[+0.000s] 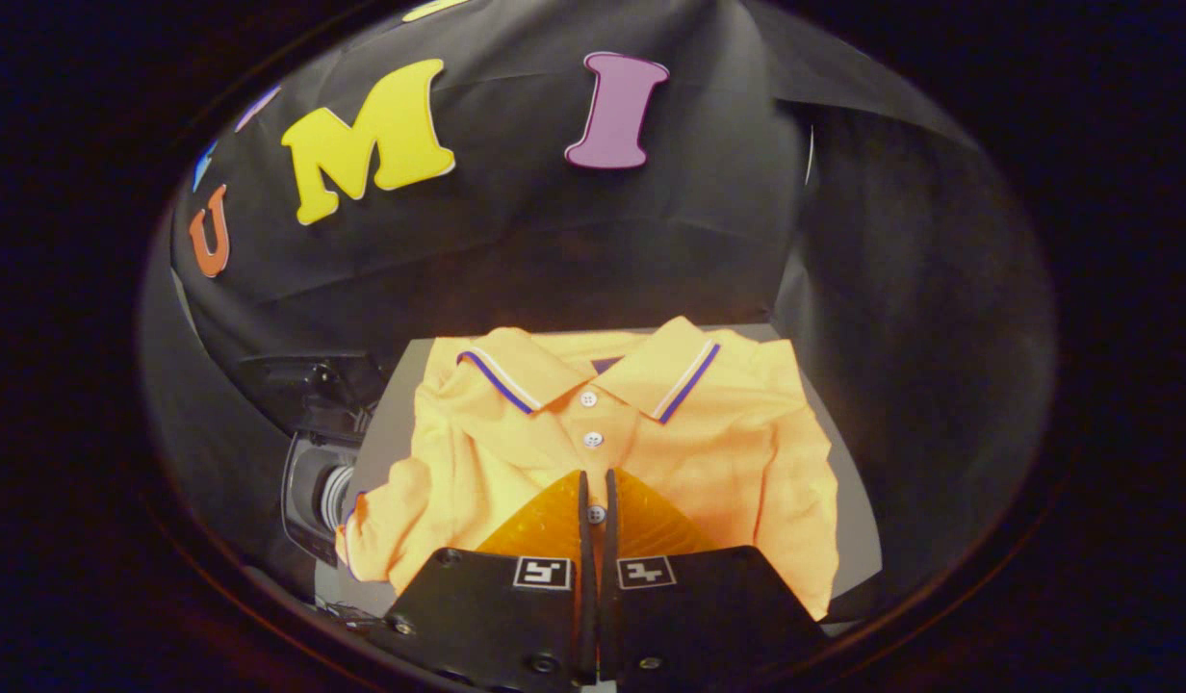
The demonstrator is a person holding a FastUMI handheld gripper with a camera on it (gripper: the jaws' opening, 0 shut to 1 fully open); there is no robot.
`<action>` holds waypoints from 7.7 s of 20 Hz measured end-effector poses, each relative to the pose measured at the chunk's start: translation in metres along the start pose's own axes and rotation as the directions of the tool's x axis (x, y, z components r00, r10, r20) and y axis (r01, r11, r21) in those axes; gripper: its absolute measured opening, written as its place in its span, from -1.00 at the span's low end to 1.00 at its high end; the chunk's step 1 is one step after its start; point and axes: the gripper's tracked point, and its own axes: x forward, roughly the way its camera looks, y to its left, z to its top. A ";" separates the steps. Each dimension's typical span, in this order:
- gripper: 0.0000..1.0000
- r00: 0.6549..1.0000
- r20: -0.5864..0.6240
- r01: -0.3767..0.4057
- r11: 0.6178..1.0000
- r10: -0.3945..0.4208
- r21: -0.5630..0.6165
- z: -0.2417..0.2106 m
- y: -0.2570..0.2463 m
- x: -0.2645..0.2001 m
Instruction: Put the clothes into the washing machine and then close the washing machine lid.
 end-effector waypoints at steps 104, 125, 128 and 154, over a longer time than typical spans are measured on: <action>0.99 0.934 -0.145 -0.350 0.922 0.328 -0.165 -0.028 0.434 0.082; 0.99 0.977 -0.086 -0.208 0.968 0.198 -0.143 0.069 0.430 0.186; 0.99 0.976 -0.057 -0.217 0.971 0.212 -0.096 0.070 0.429 0.190; 1.00 0.960 0.146 -0.219 0.966 0.239 -0.141 0.037 0.426 0.142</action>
